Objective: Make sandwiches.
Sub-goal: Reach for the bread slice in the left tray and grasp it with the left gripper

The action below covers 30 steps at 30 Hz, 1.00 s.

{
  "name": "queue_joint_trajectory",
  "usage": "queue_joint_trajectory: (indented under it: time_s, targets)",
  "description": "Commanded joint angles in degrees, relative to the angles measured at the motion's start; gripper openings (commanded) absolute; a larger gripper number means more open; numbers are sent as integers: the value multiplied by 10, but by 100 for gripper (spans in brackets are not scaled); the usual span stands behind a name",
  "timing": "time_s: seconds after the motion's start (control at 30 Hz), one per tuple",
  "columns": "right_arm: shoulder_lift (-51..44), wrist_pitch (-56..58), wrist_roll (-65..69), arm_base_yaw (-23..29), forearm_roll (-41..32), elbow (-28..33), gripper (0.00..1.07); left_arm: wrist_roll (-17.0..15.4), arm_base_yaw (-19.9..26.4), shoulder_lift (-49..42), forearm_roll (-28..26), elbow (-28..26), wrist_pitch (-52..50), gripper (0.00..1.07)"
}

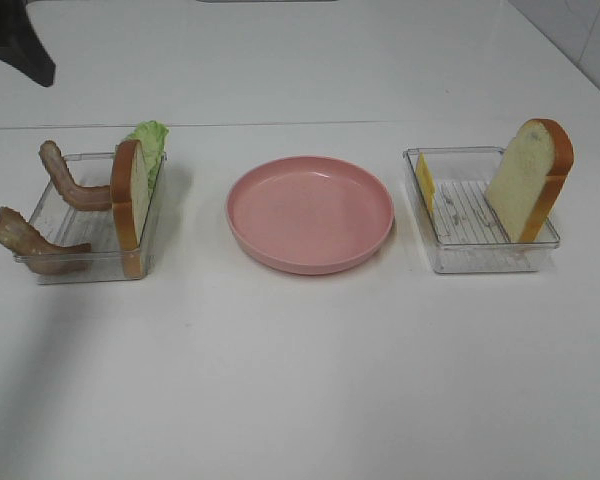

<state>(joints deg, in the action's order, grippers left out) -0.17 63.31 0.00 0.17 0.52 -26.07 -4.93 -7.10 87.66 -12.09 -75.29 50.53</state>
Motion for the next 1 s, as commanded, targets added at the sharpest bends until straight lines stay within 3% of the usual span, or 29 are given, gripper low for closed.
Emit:
queue_joint_trajectory:
  time_s: [0.03,0.17,0.3,0.37,0.47,0.63,1.0]
  targets:
    - [-21,0,0,-2,-2,-1,99,-38,-23,36,22,-28,7,96]
    - [-21,0,0,-2,-2,-1,99,-71,-53,97,47,-78,34,96]
    - [-21,0,0,-2,-2,-1,99,-73,-75,139,62,-114,57,96]
    - [-21,0,0,-2,-2,-1,99,-92,-92,179,81,-143,76,96]
    - [-21,0,0,-2,-2,-1,99,-112,-97,219,87,-168,84,96]
    - [-21,0,0,-2,-2,-1,99,-116,-100,277,87,-206,96,96]
    - [-21,0,0,-2,-2,-1,99,-115,-100,331,87,-210,85,96]
